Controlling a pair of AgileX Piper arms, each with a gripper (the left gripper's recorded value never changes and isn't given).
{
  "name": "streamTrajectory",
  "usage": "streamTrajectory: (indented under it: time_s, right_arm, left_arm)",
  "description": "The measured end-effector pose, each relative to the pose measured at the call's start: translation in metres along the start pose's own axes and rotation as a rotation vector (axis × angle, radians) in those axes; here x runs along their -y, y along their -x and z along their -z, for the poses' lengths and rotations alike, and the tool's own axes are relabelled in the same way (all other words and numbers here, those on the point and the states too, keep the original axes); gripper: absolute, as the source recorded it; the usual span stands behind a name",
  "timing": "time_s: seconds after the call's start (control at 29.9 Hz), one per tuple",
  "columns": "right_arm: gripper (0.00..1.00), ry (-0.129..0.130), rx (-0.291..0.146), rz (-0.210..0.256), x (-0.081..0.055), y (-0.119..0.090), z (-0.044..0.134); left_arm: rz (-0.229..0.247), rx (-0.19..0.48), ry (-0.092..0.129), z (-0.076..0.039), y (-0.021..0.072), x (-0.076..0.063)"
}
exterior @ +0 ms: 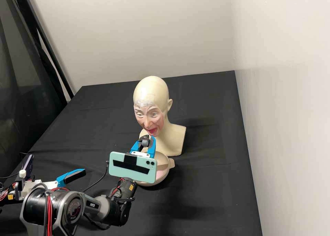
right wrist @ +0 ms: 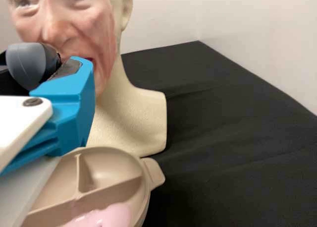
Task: Feed the grandma with a spoon
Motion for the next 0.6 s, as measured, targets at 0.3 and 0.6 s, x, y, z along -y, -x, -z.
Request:
streamTrajectory:
  time_s: [0.3,0.6]
  right_arm:
    - [0.00,0.005,0.001,0.026,0.0047,0.0057,-0.0010]
    - [0.00,0.005,0.001,0.026,0.0047,0.0057,-0.0010]
  left_arm:
    - [-0.001,-0.009,0.003,0.0017,0.0005,-0.0001]
    - [-0.060,-0.092,-0.052,-0.0025,0.0036,-0.0016]
